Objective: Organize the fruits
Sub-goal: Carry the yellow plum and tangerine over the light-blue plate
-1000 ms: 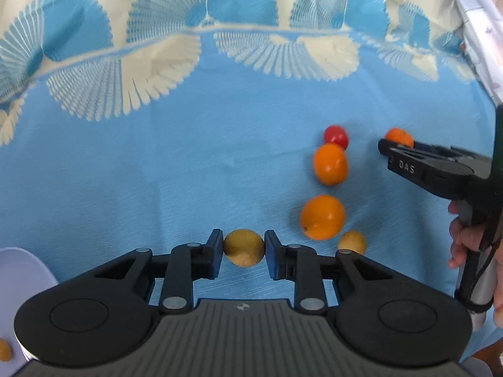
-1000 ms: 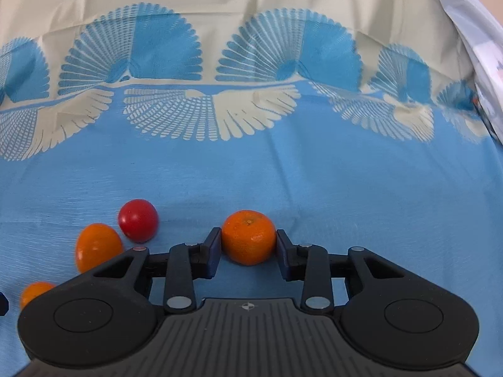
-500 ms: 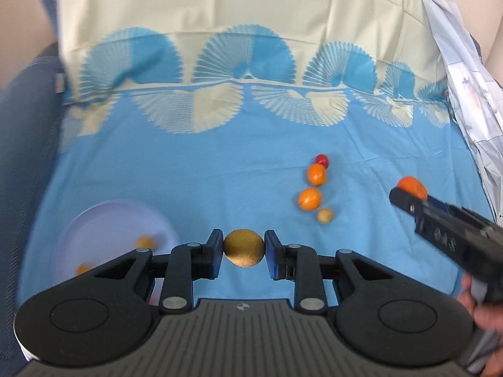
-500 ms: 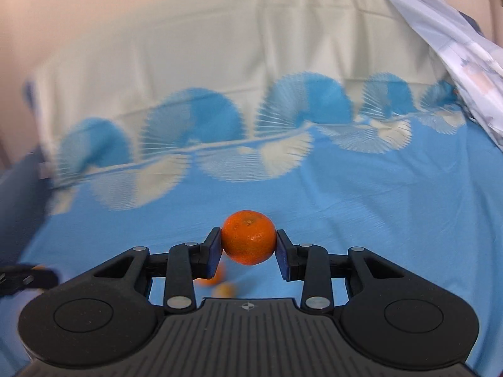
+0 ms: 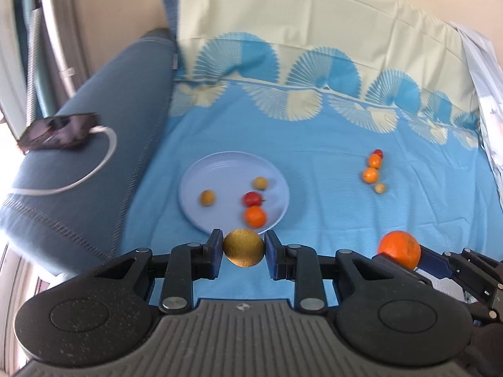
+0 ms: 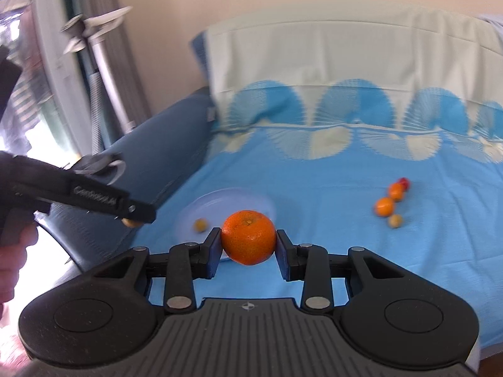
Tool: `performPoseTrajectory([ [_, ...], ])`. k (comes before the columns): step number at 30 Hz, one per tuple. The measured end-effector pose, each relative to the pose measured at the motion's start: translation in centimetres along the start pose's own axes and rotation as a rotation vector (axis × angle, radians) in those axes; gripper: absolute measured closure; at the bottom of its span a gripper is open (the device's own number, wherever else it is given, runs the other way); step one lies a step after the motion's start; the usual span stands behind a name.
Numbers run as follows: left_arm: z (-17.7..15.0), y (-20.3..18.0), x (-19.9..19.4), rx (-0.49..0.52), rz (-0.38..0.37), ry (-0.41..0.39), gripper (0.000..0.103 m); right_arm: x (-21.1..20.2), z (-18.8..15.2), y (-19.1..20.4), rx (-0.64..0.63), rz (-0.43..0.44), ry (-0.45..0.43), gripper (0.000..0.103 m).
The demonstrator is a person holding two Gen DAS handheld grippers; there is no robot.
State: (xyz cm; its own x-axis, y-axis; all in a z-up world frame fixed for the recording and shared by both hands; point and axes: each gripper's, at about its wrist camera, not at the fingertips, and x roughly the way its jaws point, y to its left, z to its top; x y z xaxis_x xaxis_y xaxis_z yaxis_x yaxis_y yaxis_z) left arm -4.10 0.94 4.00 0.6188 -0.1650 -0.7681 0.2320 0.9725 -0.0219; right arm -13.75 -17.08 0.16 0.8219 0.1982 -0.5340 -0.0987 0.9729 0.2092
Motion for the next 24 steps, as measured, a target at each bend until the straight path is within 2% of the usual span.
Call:
performPoseTrajectory([
  [9,-2.5,4.2,-3.5,-0.099,-0.027,-0.049,0.072,-1.9,-0.7,5.6,-0.128,0.008,-0.013,0.066],
  [17,-2.9,5.0,-4.8,-0.122,-0.044,-0.091,0.072,-2.6,-0.7,6.8,-0.169,-0.004,-0.023,0.066],
  [24,-2.9,5.0,-4.3,-0.124,-0.052,-0.078,0.072,-2.4,-0.7,6.8,-0.173,-0.006,-0.015,0.066],
])
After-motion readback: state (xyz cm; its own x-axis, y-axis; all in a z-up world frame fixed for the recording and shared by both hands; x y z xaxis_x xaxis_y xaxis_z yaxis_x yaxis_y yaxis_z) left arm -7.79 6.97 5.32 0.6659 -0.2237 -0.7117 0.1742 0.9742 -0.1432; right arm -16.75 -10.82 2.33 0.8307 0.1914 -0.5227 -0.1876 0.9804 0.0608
